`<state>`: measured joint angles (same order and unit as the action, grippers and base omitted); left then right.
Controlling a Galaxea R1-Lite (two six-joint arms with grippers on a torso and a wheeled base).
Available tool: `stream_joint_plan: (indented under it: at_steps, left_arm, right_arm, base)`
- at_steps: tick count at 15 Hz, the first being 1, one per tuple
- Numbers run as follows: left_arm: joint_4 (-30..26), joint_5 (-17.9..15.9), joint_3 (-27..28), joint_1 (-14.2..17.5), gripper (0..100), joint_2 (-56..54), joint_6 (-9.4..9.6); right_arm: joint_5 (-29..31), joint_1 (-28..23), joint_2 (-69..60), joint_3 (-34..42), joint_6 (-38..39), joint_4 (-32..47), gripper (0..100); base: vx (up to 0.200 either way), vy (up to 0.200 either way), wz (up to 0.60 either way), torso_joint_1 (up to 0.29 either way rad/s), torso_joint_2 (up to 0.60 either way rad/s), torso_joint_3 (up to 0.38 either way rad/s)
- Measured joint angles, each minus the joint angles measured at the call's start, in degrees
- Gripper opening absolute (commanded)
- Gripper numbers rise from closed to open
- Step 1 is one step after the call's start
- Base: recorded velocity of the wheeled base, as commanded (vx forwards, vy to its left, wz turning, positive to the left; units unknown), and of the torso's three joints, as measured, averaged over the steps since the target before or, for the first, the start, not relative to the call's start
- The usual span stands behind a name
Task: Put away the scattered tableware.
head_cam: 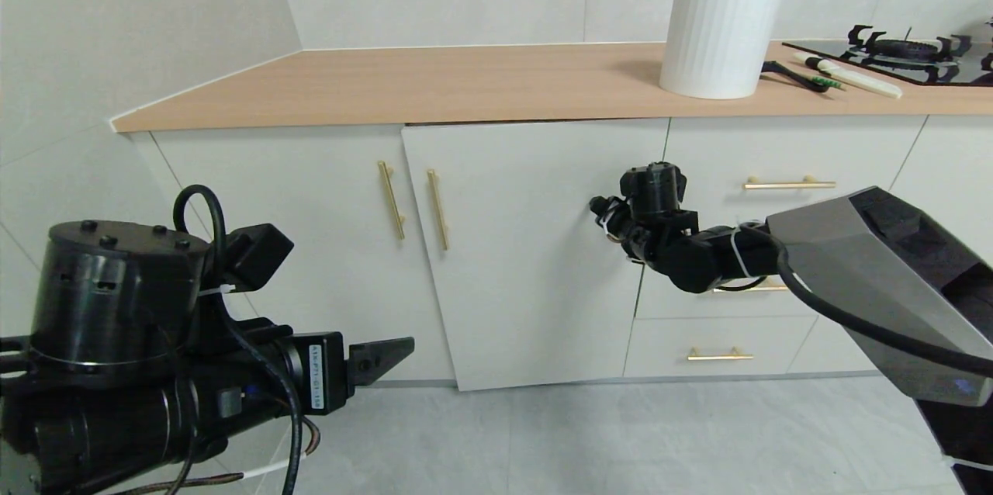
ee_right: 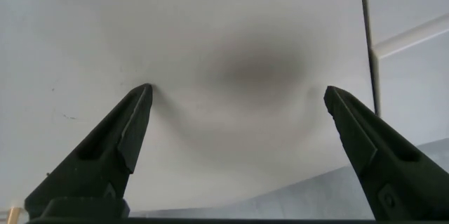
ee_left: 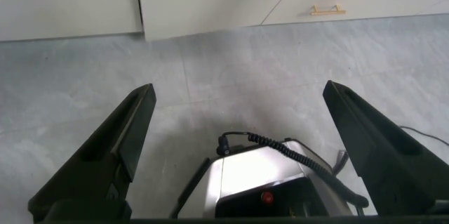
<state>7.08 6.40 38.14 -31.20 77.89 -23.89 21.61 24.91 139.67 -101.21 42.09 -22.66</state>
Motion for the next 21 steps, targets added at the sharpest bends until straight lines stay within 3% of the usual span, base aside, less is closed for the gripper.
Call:
stream_joint_plan:
  at_steps: [10,16,17,21]
  left_arm:
    - [0.05,0.02,0.0,0.0,100,-0.02,0.02]
    - [0.02,0.63,0.0,-0.02,100,-1.01,0.11]
    - [0.05,1.21,0.09,-0.02,100,-1.65,0.57]
    - [-0.05,5.67,-0.02,-0.02,100,-5.8,5.84]
  right_arm:
    - [0.72,-1.12,0.41,-0.15,0.0,0.52,100]
    - [-0.65,3.1,-15.08,15.51,-1.8,1.97,100]
    - [-0.71,3.54,-19.82,19.81,-3.91,1.84,100]
    - [-0.73,4.3,-40.61,35.06,-16.21,1.07,100]
  base:
    - [0.0,0.0,0.0,0.0,0.0,0.0]
    - [0.0,0.0,0.0,0.0,0.0,0.0]
    - [0.0,0.0,0.0,0.0,0.0,0.0]
    - [0.0,0.0,0.0,0.0,0.0,0.0]
